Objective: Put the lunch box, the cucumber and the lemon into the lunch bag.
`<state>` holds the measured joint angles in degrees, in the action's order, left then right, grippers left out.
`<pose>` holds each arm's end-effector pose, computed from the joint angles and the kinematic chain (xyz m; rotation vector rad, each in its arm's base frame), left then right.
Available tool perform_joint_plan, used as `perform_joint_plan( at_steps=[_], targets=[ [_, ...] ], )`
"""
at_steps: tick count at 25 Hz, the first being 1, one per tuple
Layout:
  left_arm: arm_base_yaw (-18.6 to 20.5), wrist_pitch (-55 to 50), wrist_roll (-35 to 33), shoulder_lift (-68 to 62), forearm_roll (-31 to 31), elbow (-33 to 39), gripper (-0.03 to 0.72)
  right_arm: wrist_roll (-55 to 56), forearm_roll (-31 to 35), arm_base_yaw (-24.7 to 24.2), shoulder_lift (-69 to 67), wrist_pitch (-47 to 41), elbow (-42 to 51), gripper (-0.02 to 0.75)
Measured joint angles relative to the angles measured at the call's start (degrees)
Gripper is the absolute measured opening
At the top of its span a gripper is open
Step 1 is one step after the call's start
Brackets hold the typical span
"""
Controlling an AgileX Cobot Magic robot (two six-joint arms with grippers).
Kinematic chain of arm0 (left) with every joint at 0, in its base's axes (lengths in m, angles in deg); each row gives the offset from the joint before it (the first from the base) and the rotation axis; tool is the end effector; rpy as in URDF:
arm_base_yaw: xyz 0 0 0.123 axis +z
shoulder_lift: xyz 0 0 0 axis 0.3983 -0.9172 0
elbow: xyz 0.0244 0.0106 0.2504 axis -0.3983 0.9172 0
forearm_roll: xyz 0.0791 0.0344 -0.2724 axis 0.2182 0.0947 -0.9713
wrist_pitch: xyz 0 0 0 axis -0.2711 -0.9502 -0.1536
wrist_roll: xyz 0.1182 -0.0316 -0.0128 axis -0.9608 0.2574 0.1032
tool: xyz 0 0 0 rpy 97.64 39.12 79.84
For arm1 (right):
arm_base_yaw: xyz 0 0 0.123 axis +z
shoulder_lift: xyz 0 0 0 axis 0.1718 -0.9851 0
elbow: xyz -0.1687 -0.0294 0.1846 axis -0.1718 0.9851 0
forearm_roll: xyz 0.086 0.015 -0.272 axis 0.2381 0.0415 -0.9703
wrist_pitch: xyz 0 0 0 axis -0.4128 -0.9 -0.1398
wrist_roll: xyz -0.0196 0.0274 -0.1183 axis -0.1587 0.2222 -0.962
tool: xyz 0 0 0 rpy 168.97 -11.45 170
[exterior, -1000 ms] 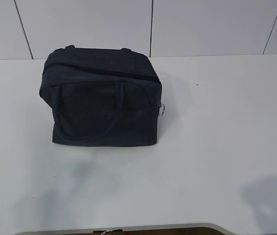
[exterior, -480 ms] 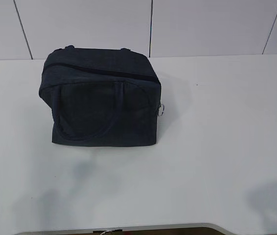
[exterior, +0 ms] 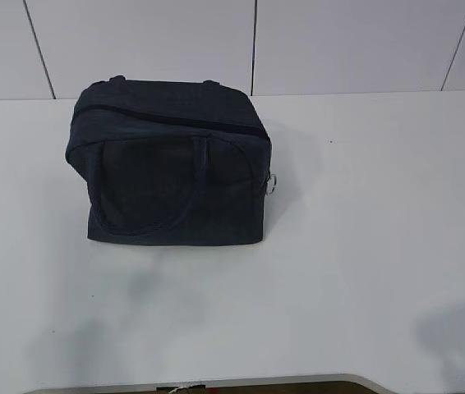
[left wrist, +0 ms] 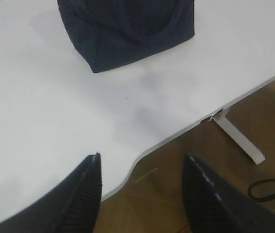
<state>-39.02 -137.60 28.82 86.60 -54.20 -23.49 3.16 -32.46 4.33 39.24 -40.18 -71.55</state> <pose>0.0720 -0.0477 0.2795 0.5342 2.0214 -0.3221 0.0758 0.0251 0.2732 -0.4363 2.0599 0.1112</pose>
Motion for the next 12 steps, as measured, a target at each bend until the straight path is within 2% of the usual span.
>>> perform_joint_plan(
  at_steps=[4,12],
  targets=[
    [0.0,0.0,0.0,0.0,-3.4,0.0,0.38,0.1,-0.1,0.0,0.0,0.0,0.0,0.438],
    [0.0,0.0,0.0,0.0,-4.0,0.0,0.351,0.1,-0.2,0.0,0.0,0.0,0.0,0.438]
  ],
)
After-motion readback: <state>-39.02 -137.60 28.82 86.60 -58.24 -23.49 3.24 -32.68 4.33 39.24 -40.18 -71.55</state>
